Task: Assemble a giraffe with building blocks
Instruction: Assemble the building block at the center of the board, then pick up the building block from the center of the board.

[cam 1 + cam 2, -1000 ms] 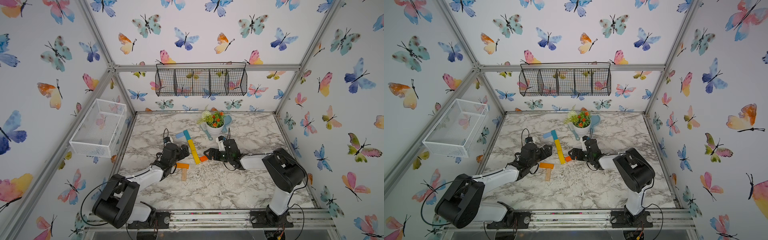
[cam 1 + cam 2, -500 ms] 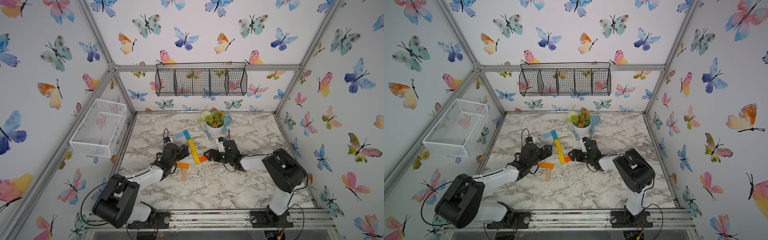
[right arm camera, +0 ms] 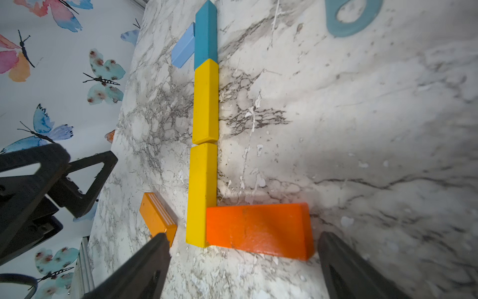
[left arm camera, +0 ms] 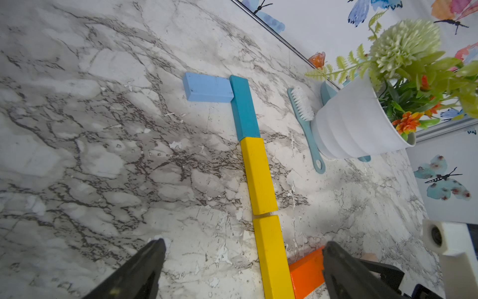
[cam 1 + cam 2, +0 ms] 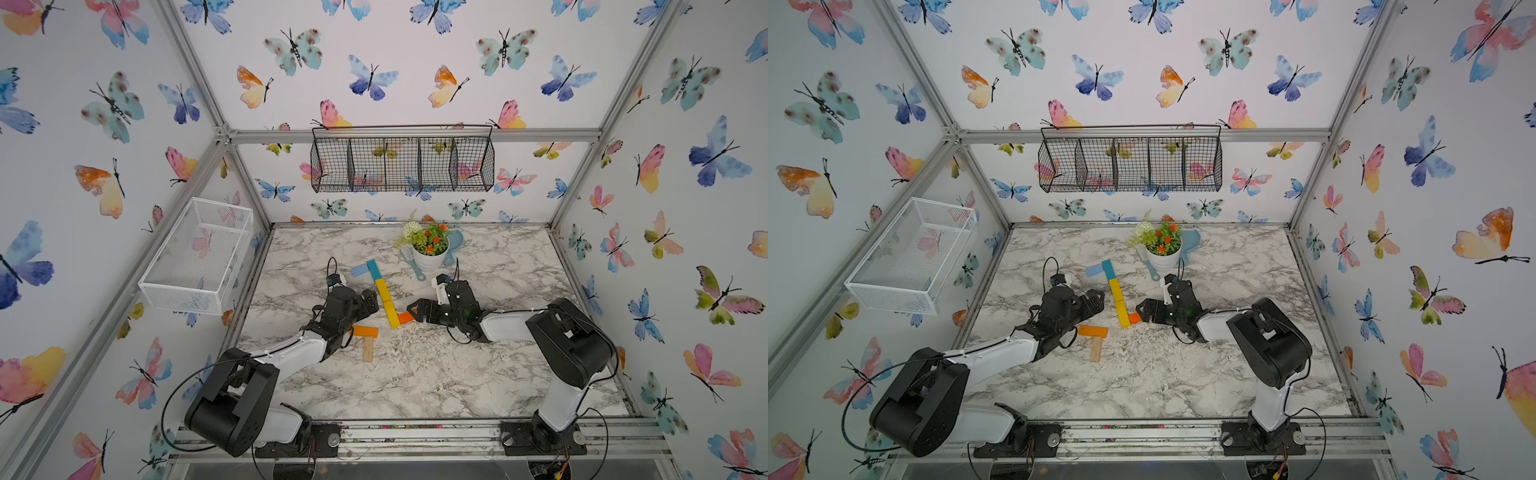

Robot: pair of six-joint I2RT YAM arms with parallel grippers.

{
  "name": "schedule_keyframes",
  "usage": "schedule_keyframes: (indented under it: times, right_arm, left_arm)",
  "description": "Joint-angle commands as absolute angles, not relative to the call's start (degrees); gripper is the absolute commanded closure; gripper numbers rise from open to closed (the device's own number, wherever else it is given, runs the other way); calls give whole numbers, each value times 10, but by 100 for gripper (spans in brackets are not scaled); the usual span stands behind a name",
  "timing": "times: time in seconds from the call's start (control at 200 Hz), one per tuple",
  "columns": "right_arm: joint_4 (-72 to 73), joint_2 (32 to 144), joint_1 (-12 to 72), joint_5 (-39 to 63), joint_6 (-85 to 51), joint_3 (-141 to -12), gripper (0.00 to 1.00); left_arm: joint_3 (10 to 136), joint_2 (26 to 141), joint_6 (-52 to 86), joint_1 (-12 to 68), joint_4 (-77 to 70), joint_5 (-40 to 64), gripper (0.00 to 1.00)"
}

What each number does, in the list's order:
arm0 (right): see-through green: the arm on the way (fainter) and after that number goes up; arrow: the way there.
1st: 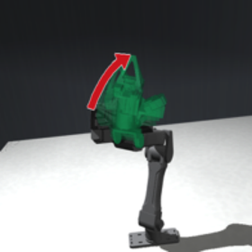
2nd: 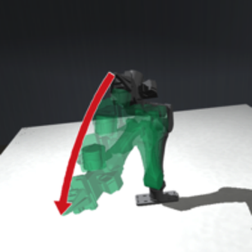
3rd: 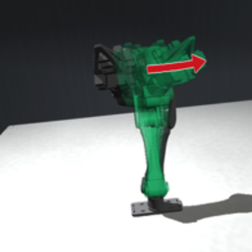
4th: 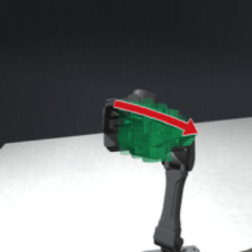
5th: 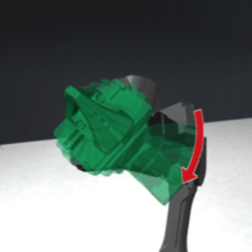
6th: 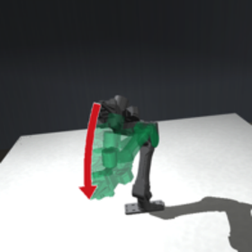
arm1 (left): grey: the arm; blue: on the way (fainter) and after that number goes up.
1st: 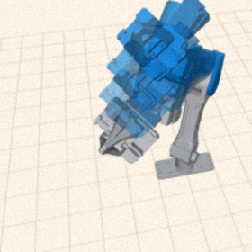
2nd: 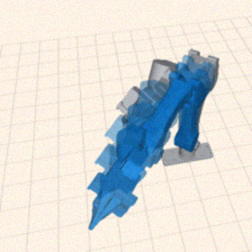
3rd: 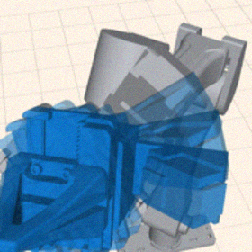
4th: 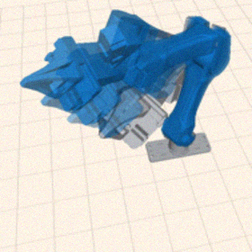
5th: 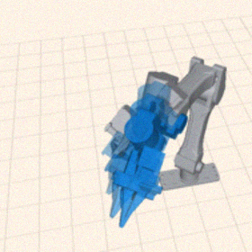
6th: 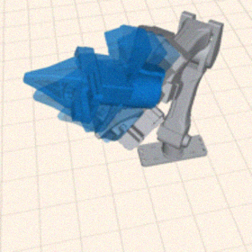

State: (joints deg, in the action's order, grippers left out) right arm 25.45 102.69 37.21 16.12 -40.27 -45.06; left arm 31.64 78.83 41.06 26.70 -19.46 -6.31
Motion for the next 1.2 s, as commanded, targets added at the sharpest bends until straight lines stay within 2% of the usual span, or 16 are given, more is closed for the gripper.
schedule_keyframes:
  times: [0.0,0.27,0.345,0.506,0.711,0.891,1.196]
  right_arm:
    - [205,990,375,115,-364,-464,5]
    - [125,882,375,-53,-230,-444,2]
    - [132,853,375,-108,-197,-414,2]
    - [199,800,375,-158,-167,-319,2]
    - [296,735,375,-150,-180,-227,2]
    - [294,717,375,-156,-187,-225,1]
    - [315,704,375,-140,-201,-208,1]
  left_arm:
    - [324,775,397,265,-193,-71,2]
    - [333,794,365,265,-190,-83,3]
    - [346,812,347,265,-178,-86,4]
    - [372,838,287,265,-156,-66,5]
    - [425,845,201,267,-9,35,9]
    - [459,868,240,267,117,-16,10]
    - [440,888,252,268,132,-6,12]
